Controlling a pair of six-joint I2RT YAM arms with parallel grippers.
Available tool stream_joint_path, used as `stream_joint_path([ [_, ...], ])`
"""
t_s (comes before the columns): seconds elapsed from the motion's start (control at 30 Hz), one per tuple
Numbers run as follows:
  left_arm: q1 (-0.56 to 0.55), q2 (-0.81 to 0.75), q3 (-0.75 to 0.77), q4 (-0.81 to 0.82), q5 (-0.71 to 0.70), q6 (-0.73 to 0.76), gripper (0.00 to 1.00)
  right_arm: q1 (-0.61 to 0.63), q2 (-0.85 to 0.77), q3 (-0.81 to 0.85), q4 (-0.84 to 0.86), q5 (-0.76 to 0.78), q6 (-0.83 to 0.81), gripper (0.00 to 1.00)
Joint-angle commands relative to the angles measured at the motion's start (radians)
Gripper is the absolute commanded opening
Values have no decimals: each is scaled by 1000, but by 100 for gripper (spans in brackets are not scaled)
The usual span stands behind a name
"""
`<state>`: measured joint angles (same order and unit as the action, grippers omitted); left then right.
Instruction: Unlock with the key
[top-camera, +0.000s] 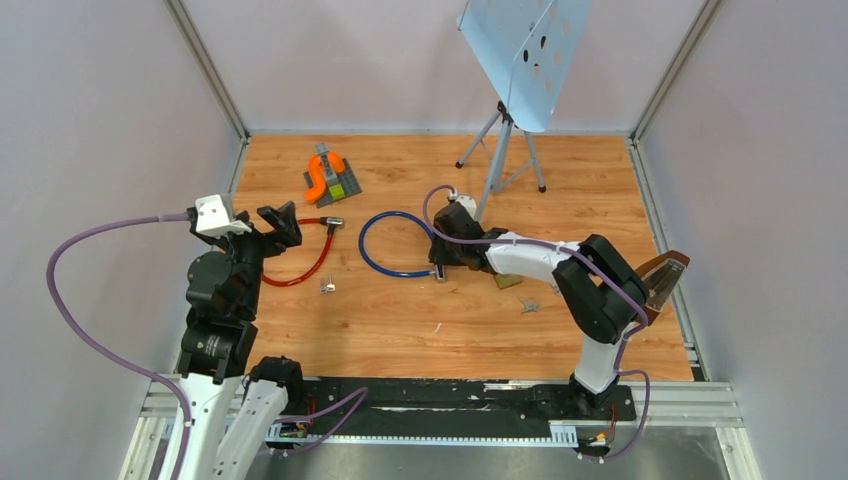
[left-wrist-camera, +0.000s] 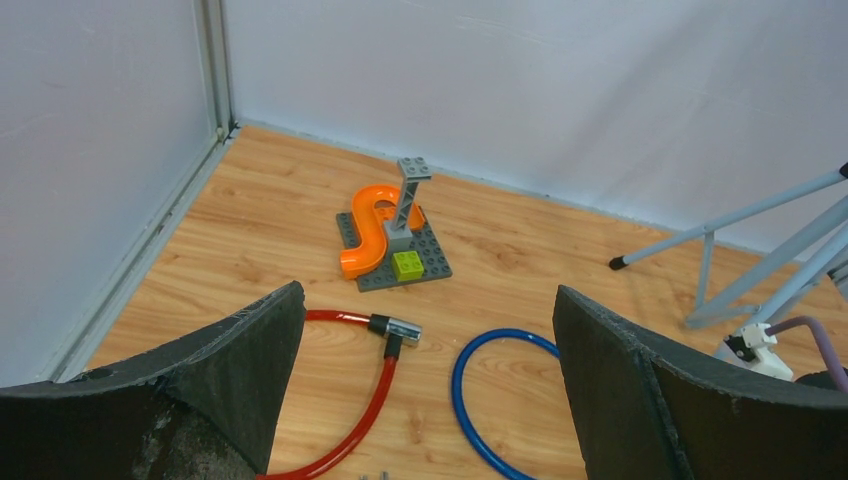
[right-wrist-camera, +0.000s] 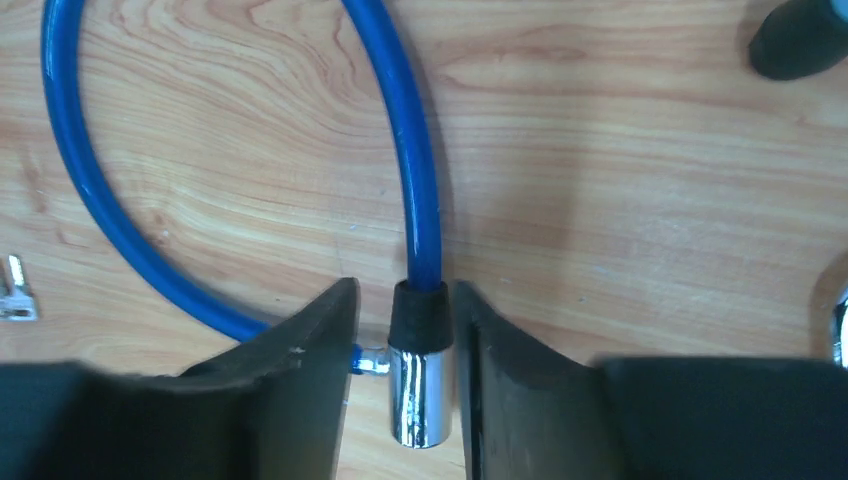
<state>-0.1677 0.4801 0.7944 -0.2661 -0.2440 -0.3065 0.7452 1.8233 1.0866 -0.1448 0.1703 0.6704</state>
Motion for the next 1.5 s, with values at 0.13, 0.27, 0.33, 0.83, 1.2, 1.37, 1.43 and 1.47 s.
stream_joint_path([
  [0.13,7,9,28,27,19,-8,100,4,-122,24,-37,-39,-49,79],
  [0.27,7,18,25,16,19,-25,100,-47,-233,-6,-137,3,-101,83],
  [0.33,7,18,5,28,16,-45,100,-100,-300,-39,-194,5,-111,83],
  [0.83,7,75,3,26,47,-46,100,-494,-555,-225,-466,-76,-169,82],
  [1.2,6,100,5,21,55,-46,100,-618,-410,-231,-509,-131,-177,75],
  [1.37,7,109,4,23,62,-46,100,-626,-361,-238,-504,-120,-166,71],
  [1.43,7,111,4,24,65,-47,100,-627,-340,-242,-505,-122,-161,70],
  [1.47,7,111,4,24,66,-48,100,-627,-329,-246,-505,-125,-158,70],
])
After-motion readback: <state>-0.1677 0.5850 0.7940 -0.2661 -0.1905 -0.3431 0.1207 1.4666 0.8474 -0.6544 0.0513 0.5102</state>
